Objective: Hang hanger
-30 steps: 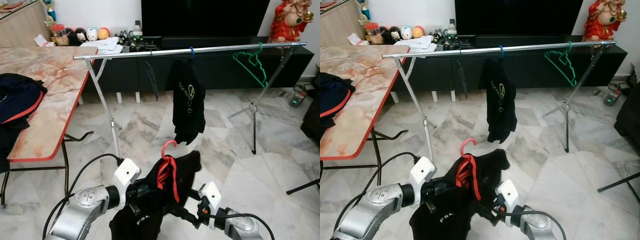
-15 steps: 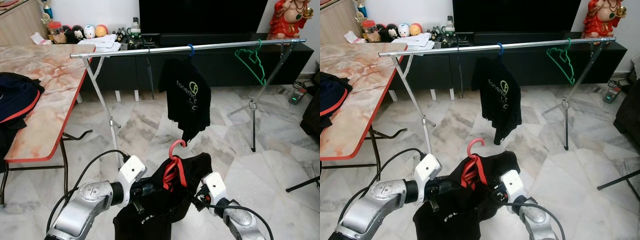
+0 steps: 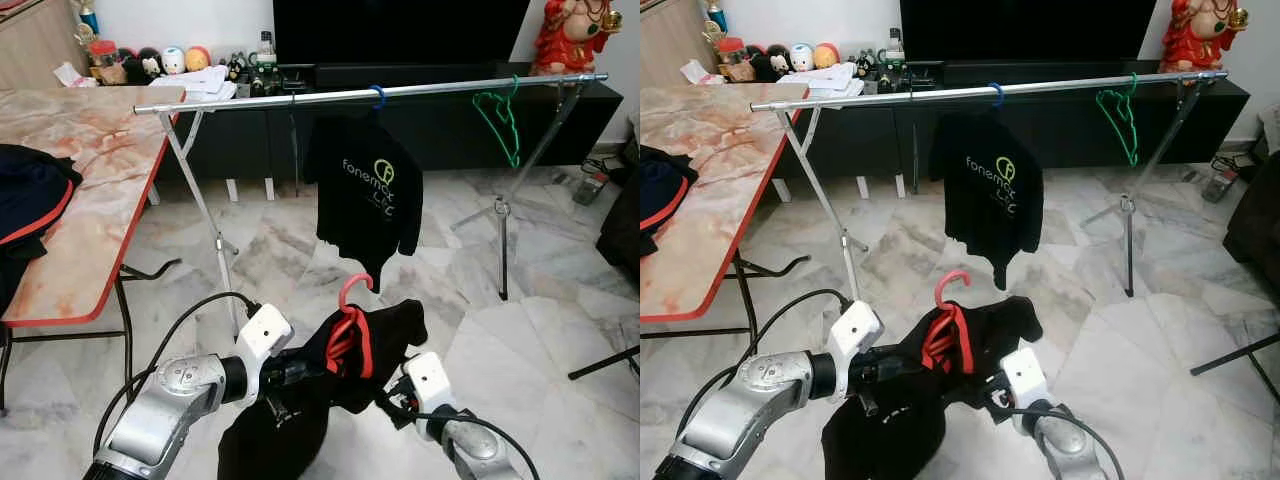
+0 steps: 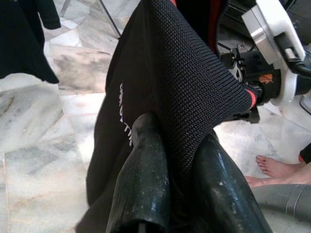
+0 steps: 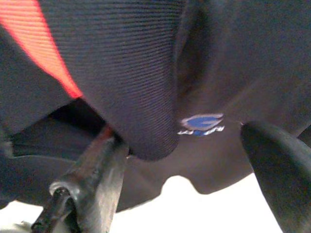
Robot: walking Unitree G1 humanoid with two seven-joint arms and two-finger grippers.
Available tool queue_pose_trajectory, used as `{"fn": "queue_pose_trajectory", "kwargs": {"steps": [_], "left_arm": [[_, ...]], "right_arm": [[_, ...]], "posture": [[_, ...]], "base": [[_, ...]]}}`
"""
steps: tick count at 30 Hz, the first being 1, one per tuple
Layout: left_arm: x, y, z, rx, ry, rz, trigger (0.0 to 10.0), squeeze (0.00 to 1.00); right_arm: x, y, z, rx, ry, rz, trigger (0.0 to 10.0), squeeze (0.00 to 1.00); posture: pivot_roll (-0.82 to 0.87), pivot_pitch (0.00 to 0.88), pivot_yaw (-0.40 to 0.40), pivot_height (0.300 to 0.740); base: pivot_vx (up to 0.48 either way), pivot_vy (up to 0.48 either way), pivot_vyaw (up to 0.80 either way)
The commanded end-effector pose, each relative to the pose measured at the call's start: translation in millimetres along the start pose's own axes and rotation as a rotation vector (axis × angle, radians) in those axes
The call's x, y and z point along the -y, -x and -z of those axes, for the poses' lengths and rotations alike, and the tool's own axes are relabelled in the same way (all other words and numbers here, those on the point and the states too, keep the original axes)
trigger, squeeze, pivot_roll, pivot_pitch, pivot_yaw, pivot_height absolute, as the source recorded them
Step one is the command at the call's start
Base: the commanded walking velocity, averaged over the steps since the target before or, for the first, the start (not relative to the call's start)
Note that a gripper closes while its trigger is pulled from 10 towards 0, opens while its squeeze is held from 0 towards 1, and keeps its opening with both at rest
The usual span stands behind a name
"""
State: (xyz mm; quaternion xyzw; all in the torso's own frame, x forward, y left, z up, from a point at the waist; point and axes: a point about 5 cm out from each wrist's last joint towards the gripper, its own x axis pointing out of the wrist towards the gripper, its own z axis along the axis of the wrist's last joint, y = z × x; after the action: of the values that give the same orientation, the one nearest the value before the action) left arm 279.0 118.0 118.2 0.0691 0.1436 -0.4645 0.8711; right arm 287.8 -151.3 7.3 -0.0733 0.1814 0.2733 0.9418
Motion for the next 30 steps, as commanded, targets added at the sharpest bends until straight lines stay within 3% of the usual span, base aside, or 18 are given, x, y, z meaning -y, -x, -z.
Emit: {"fn": "queue_pose_trajectory", "kwargs": {"steps": [1, 8, 14, 21, 22, 23, 24, 25, 30], "left_arm": [[-2.1, 1.8, -5, 0.023, -0.002, 0.009, 10.0, 0.00], [0.1, 1.0, -6, 0.026, 0.003, 0.028, 10.0, 0.00], [7.0, 1.2, -10, 0.039, 0.016, 0.075, 10.0, 0.00], [8.7, 2.5, -11, 0.038, 0.020, 0.092, 10.0, 0.00], [9.1, 2.4, -11, 0.040, 0.021, 0.094, 10.0, 0.00], [9.4, 2.4, -11, 0.040, 0.022, 0.096, 10.0, 0.00], [9.6, 2.4, -12, 0.040, 0.022, 0.097, 10.0, 0.00], [9.9, 2.3, -12, 0.041, 0.023, 0.099, 10.0, 0.00], [10.2, 1.8, -13, 0.044, 0.025, 0.101, 10.0, 0.00]], "right_arm": [[-9.4, 1.2, 7, -0.005, -0.018, -0.058, 10.0, 0.00], [-5.5, -1.2, 3, 0.012, 0.001, 0.036, 10.0, 0.00], [-5.9, -2.7, 6, 0.007, -0.039, 0.124, 10.0, 0.00], [-10.6, -5.0, 5, 0.033, -0.104, 0.128, 10.0, 0.00], [-11.6, -5.3, 5, 0.038, -0.113, 0.122, 6.0, 0.00], [-12.5, -5.6, 5, 0.040, -0.119, 0.116, 2.9, 0.00], [-13.1, -5.7, 5, 0.041, -0.121, 0.113, 2.9, 0.00], [-14.4, -5.8, 6, 0.039, -0.120, 0.102, 0.0, 0.00], [-14.5, -5.3, 6, 0.041, -0.127, 0.101, 0.0, 0.00]], "posture": [[0.05, 0.118, 0.014, 0.740], [0.05, 0.120, 0.019, 0.740], [0.06, 0.122, 0.017, 0.740], [0.06, 0.121, 0.019, 0.740], [0.06, 0.121, 0.019, 0.740], [0.06, 0.119, 0.019, 0.740], [0.06, 0.119, 0.019, 0.740], [0.06, 0.119, 0.018, 0.740], [0.06, 0.119, 0.018, 0.740]], "base": [[0.000, 0.000, 0.00], [0.000, 0.000, 0.00], [0.000, 0.000, 0.00], [0.000, 0.000, 0.00], [0.000, 0.000, 0.00], [0.000, 0.000, 0.00], [0.000, 0.000, 0.00], [0.000, 0.000, 0.00], [0.000, 0.000, 0.00]]}}
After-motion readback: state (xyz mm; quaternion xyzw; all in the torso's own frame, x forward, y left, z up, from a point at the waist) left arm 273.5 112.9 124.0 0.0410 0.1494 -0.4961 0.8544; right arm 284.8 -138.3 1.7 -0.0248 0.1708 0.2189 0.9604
